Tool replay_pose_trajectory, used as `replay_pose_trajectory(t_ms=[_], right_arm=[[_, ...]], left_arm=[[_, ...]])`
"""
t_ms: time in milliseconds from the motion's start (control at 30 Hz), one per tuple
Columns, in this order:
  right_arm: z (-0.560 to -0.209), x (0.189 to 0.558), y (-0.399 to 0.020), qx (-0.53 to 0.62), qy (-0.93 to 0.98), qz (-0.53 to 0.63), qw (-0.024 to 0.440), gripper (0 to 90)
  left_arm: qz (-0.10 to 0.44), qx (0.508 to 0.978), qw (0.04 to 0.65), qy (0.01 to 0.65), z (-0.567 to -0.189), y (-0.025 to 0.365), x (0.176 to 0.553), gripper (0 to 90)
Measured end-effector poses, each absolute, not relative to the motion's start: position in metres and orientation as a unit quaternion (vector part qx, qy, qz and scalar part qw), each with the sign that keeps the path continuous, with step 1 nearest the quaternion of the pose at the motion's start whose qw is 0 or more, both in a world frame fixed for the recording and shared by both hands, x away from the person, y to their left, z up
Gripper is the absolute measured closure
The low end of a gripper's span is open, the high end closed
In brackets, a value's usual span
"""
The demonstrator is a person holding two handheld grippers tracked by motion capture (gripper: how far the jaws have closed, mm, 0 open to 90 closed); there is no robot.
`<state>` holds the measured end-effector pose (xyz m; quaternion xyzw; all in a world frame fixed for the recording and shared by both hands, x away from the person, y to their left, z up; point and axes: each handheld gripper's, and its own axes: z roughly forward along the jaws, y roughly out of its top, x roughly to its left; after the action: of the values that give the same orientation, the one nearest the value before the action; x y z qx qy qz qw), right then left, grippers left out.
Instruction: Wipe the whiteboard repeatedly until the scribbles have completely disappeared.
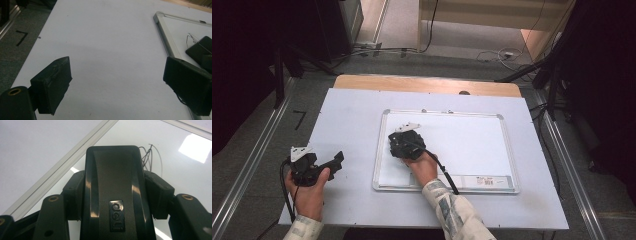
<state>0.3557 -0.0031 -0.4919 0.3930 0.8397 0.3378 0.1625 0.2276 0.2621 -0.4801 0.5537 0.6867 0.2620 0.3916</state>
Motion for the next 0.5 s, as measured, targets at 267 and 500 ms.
replay_pose_trajectory(t_ms=[267, 500], right_arm=[[-0.491, 0.369, -0.016, 0.415, 0.83, 0.332, 0.17, 37.8], [-0.49, 0.362, -0.012, 0.429, 0.825, 0.32, 0.179, 37.9]], left_arm=[[0.262, 0.552, 0.391, 0.689, -0.48, 0.264, 0.226, 8.3], [0.262, 0.553, 0.391, 0.688, -0.48, 0.262, 0.227, 8.3]])
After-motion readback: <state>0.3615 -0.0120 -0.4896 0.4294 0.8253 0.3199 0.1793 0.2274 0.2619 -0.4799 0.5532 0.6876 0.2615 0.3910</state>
